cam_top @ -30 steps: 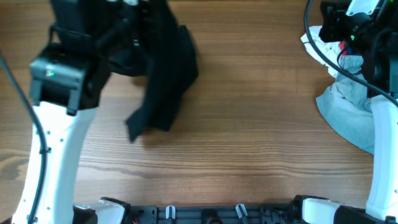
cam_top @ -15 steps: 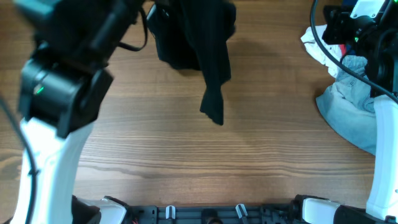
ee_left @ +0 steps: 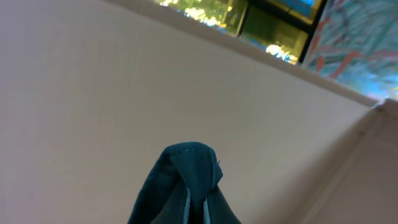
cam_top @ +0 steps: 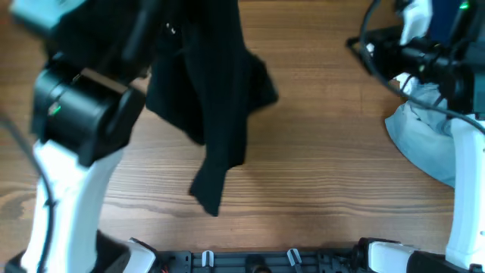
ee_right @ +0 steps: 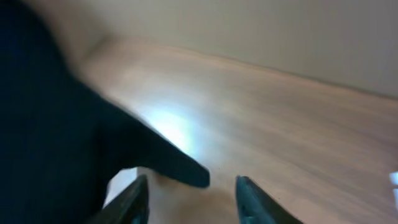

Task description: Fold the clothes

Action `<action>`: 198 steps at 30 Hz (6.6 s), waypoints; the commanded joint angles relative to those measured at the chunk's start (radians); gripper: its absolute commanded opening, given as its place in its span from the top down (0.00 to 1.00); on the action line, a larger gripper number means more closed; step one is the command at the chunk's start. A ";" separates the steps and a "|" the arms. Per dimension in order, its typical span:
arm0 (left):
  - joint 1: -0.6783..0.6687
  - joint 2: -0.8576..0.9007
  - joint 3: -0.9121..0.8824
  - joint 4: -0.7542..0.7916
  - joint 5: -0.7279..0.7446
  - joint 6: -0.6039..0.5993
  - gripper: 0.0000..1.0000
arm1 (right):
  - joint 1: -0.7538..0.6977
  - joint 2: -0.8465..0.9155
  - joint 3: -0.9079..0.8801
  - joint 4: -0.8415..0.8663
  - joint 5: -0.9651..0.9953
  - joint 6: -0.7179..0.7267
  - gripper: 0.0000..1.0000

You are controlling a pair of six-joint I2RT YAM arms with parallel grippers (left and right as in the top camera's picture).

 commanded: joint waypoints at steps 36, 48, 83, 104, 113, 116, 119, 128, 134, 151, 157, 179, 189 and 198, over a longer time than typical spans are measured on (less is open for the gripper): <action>-0.017 0.216 0.012 0.138 -0.131 -0.012 0.96 | 0.570 0.299 -0.494 0.919 0.566 0.348 0.36; 0.002 0.208 0.012 0.096 -0.175 -0.010 0.96 | 0.534 0.096 -0.493 0.845 0.401 0.296 0.34; 0.002 0.179 0.012 0.058 -0.178 0.021 0.96 | 0.524 0.283 -0.494 0.887 0.618 0.273 0.96; -0.015 -0.183 0.012 -0.420 -0.355 0.118 0.96 | 0.214 -0.512 -0.245 0.629 0.725 0.113 0.96; -0.159 -0.383 0.012 -0.540 -0.355 0.054 0.96 | 0.214 -0.581 0.011 0.319 0.721 0.110 0.96; -0.167 -0.382 0.011 -0.625 -0.385 0.007 0.96 | 0.214 -0.578 0.023 0.284 0.695 0.110 0.96; -0.166 -0.348 0.008 -0.699 -0.458 -0.048 0.96 | 0.214 -0.544 0.023 0.225 0.653 0.111 0.96; -0.125 -0.171 0.008 -0.959 -0.601 -0.289 0.96 | 0.214 -0.300 0.023 0.093 0.504 0.085 0.96; -0.021 -0.012 0.001 -1.127 -0.565 -0.463 0.96 | 0.214 -0.039 0.023 0.101 0.419 0.058 0.96; 0.184 0.565 0.001 -0.835 -0.499 -0.458 0.96 | 0.216 0.574 0.023 0.383 0.407 0.067 0.96; 0.261 0.681 0.001 -0.620 -0.457 -0.458 0.96 | 0.216 0.669 0.023 0.575 0.469 0.116 0.96; 0.289 0.707 0.001 -0.465 -0.155 -0.300 0.00 | 0.227 0.576 0.023 0.737 0.396 0.143 0.00; 0.297 0.756 0.001 -0.559 0.017 -0.249 0.00 | 0.232 0.723 0.023 0.701 0.422 0.142 0.00; 0.299 0.758 0.001 -0.583 0.017 -0.198 0.00 | 0.158 0.845 0.023 0.650 0.437 0.209 0.05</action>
